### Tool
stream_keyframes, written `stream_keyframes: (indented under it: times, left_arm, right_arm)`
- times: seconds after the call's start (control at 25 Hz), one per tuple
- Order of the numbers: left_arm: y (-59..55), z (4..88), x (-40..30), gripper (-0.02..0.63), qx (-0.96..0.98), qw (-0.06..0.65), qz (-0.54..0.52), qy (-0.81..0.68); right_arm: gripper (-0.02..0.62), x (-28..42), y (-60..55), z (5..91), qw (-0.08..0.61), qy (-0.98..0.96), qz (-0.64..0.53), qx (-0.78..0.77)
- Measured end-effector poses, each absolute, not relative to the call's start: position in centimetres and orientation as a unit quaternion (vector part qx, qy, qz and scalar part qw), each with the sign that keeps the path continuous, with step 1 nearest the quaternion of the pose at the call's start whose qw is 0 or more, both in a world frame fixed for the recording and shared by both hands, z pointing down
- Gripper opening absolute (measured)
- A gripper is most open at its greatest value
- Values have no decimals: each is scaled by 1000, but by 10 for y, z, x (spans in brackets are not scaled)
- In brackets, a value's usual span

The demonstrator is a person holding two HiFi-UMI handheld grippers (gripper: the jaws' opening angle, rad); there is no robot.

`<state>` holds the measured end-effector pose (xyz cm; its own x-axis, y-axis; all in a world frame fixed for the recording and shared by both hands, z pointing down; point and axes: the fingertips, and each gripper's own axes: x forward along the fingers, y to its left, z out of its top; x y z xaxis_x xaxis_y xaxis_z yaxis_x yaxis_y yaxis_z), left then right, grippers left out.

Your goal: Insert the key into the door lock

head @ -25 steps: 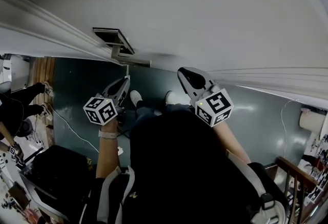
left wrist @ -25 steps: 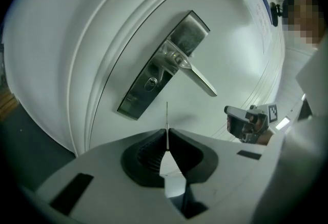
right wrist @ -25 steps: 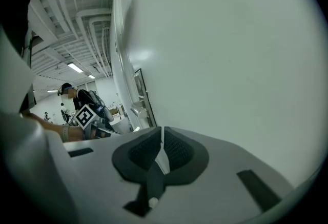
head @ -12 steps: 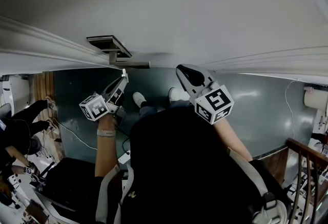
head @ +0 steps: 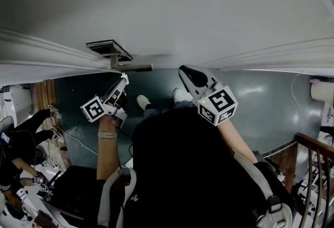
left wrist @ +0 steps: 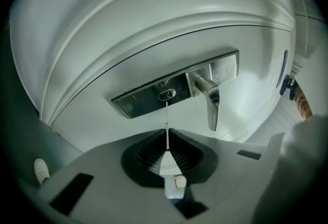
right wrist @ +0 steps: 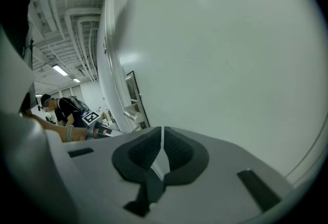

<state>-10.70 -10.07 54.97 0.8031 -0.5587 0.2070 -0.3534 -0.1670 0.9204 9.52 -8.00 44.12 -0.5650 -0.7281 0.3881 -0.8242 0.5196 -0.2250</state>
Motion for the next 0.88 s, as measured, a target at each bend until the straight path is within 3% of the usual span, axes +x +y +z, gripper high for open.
stream_keyframes:
  times: [0.88]
  left_arm:
    - [-118,543,-106,28,763,581,-103,-263]
  right_arm:
    - [26,91,-86,444,121,-859,197,457]
